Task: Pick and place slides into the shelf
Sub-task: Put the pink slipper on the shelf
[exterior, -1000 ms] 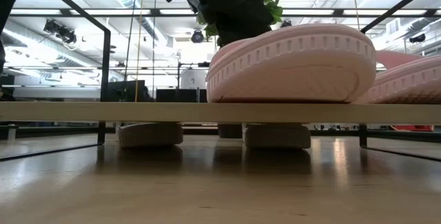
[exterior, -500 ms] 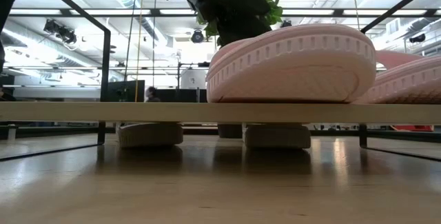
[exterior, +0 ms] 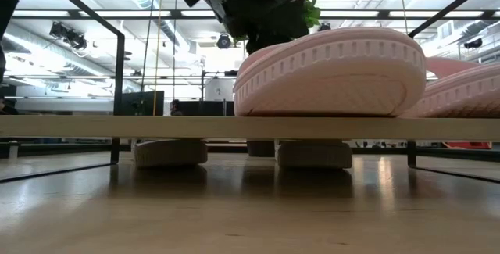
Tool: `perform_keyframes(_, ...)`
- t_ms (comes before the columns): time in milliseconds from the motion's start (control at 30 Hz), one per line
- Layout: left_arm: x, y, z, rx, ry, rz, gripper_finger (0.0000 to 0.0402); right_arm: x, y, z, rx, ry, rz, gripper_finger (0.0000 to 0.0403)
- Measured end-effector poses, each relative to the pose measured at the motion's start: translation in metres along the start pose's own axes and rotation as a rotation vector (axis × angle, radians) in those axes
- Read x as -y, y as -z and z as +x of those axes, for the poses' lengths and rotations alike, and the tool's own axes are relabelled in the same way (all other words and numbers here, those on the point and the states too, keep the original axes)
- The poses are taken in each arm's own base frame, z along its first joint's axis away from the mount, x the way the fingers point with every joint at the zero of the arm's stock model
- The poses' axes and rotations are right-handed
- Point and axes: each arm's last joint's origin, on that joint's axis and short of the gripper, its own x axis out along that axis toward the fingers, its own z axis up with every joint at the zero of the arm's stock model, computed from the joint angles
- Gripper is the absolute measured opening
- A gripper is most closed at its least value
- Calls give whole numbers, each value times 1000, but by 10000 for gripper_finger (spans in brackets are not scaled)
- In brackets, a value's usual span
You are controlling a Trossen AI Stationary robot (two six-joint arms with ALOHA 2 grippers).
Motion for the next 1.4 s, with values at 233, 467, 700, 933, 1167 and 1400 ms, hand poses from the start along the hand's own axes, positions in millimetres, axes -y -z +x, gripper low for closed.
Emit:
perform_keyframes(233,1,0,1,7,-21,1,189,0,0,0,0,0,-1,213)
perform_keyframes(467,0,2,7,-4,-5,-5,159,0,0,0,0,0,-1,213)
perform_keyframes(700,0,4,8,-15,8,-12,103,0,0,0,0,0,-2,213)
perform_keyframes(933,-1,2,7,-6,9,-30,13,0,0,0,10,8,-3,213)
perform_keyframes(1167,-1,-2,7,42,9,-44,13,0,0,0,14,13,-3,213)
perform_keyframes(1400,-2,-2,7,44,-9,-48,17,0,0,0,14,13,-3,213)
